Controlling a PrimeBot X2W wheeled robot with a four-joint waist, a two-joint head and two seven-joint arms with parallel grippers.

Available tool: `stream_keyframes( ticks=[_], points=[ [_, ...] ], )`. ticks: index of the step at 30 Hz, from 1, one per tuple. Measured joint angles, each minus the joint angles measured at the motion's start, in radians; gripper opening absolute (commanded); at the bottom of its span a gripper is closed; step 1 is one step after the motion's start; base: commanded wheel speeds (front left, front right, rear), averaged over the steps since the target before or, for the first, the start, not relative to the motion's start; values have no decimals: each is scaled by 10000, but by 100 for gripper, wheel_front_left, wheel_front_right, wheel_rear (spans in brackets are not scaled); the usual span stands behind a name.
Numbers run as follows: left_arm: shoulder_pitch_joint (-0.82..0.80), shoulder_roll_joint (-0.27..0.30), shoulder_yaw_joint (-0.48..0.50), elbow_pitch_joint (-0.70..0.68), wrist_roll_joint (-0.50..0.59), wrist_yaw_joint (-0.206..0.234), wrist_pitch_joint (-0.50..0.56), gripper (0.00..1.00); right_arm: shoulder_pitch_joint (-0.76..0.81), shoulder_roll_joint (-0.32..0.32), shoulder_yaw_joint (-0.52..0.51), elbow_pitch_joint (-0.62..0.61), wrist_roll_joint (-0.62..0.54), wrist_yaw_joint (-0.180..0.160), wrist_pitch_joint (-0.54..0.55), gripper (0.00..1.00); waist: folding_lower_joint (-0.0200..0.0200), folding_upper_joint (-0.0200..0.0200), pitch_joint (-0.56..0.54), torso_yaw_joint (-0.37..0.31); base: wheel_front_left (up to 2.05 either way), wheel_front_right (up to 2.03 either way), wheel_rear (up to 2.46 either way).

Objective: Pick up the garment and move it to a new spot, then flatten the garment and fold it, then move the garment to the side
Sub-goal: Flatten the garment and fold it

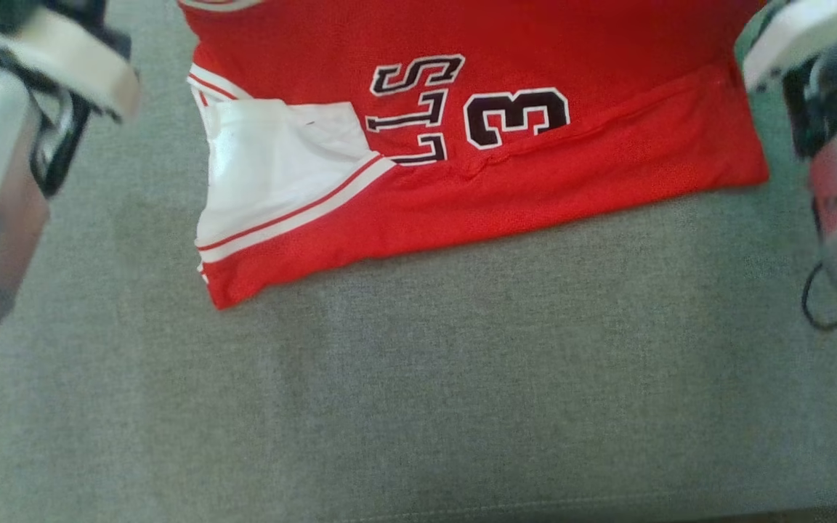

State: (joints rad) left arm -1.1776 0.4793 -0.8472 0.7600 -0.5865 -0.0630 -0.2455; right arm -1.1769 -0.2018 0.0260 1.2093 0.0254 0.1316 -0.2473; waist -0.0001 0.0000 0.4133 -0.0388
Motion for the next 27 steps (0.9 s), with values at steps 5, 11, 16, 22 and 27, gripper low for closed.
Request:
stream_keyframes(
  ticks=[5, 11, 16, 22, 27],
  points=[
    [1252, 309, -265, -640, -4, -8, -36, 0, 896, -157, 828, 261, 679, 0, 48, 0, -1, 0, -485, 98, 0, 0, 0],
    [2871, 855, -533, -1925, -326, 198, 345, 0, 1566, -585, 1900, 163, 1676, 0, 514, 0, -1, 0, -1051, 219, 0, 0, 0],
    [4206, 1273, -692, -3152, -669, 652, 993, 0, 2579, -892, 3294, -594, 2834, 0, 1294, 0, -2, 0, -1464, 296, 0, 0, 0],
    [5302, 1726, -1139, -4153, -811, 1137, 1760, 0, 3424, -1983, 5311, -1973, 3850, 0, 2205, 0, 0, 0, -1694, 264, 0, 0, 0],
    [5509, 1760, -1342, -4550, -815, 1246, 2192, 0, 3457, -2598, 6527, -2688, 4406, 0, 3010, 0, 1, 0, -1626, 198, 0, 0, 0]
  ],
)
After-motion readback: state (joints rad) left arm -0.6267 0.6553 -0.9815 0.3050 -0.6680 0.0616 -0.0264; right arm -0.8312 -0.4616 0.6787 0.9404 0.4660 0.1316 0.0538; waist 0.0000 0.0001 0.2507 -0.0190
